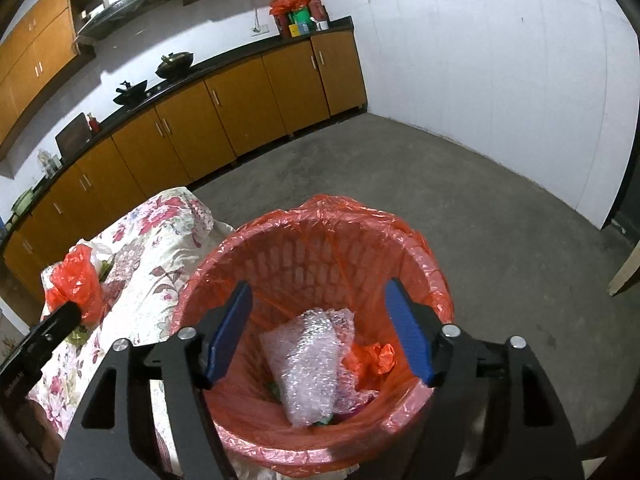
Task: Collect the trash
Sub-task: 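Open both grippers over the basket and swing back toward the table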
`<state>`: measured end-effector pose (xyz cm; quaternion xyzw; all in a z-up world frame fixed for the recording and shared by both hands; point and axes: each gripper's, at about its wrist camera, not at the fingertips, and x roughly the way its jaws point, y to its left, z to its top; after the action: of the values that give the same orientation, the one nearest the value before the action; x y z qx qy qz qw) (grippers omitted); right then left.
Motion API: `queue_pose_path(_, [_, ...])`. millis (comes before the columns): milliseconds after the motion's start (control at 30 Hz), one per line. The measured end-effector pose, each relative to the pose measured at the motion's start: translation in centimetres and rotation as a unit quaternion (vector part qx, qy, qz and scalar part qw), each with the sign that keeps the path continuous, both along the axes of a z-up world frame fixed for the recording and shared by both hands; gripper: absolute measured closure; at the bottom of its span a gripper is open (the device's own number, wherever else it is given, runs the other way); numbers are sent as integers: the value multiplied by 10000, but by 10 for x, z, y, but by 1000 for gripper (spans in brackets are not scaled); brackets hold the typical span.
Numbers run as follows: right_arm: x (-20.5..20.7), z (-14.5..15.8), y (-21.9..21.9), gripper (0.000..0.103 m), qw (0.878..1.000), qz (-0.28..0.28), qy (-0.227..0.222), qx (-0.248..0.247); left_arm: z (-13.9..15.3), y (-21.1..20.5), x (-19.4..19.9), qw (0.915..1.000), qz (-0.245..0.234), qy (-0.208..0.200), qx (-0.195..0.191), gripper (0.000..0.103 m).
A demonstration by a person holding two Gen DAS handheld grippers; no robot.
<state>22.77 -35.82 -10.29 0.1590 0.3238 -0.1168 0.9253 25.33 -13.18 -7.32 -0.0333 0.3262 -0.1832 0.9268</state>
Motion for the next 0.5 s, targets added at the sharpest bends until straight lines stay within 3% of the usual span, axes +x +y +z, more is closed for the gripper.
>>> queue_pose_path(233, [9, 8, 35, 27, 9989, 325, -60, -328, -3, 58, -9, 9942, 761, -336, 679, 20])
queue_pose_path(500, [35, 12, 102, 25, 9934, 1045, -98, -473, -2, 136, -17, 9814, 1626, -470, 905, 14])
